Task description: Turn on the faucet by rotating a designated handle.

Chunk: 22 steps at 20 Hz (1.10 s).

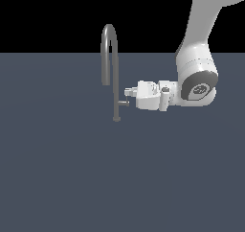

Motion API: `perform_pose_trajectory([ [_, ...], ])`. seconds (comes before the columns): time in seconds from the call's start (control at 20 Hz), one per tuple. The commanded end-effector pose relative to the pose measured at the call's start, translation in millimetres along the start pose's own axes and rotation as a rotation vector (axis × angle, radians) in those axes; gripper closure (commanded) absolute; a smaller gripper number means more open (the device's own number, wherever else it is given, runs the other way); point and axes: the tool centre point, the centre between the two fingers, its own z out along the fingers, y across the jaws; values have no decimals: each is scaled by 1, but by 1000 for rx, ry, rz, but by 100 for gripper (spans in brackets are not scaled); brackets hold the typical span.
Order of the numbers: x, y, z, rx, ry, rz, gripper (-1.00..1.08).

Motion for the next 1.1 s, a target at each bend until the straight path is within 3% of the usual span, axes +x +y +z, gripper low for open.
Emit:
perform_pose_trajectory([
  [0.0, 11, 16, 0, -7, -4, 17, 108],
  [0.15, 16, 24, 0, -8, -4, 20, 108],
  [0.2, 4, 13, 0, -4, -3, -3, 108],
  [0.5, 44, 38, 0, -8, -4, 18, 108],
  [0.55, 44, 38, 0, -8, -4, 18, 108],
  [0.6, 23, 27, 0, -9, -8, -14, 108],
  [1.05, 80, 38, 0, -9, -5, 20, 108],
])
